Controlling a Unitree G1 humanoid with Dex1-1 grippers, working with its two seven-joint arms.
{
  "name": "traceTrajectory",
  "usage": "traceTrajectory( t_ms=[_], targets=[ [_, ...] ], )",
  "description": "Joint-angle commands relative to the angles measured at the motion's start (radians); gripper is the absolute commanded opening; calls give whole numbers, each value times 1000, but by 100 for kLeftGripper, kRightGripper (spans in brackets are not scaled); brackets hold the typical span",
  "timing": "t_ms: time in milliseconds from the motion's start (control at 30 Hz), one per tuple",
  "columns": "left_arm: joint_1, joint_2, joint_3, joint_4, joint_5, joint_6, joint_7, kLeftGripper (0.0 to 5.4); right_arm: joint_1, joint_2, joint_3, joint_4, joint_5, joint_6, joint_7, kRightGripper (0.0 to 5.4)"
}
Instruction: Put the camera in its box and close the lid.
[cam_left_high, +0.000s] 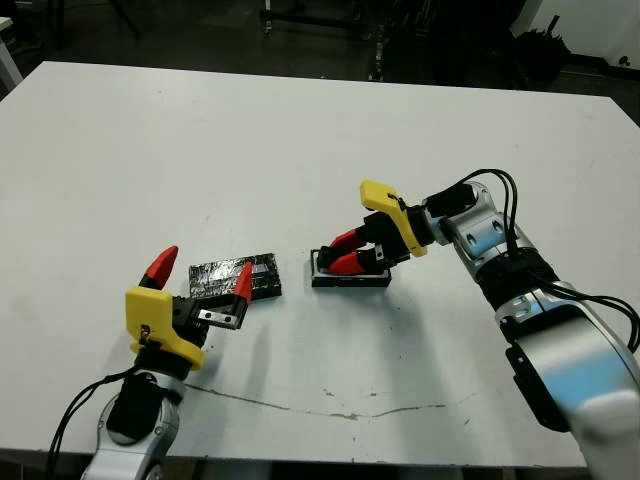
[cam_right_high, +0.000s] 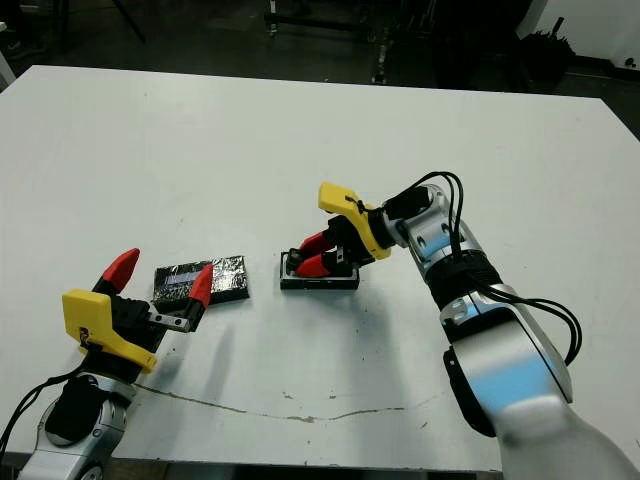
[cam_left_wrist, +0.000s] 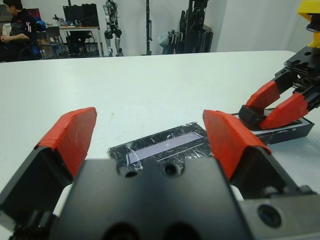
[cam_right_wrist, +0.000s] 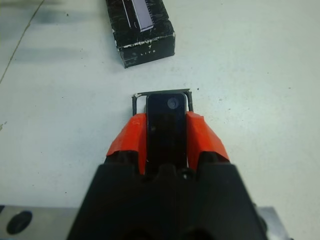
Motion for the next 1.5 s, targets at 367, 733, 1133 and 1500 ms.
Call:
traceTrajectory(
  t_ms=[367,733,1133,1500],
  targets=[
    [14,10,-1,-9,5,17,-4,540,41,-55,8,41,-33,5,12,168],
    [12,13,1,3,-1,8,-14,540,9,-65,-6,43,-20,71,50,254],
    [13,11,-1,-2,4,14,-14,540,7,-71,-21,52,-15,17,68,405],
    [11,11,0,1,0,14,-16,540,-1,-111,-63,26,3,-12,63,524]
  ],
)
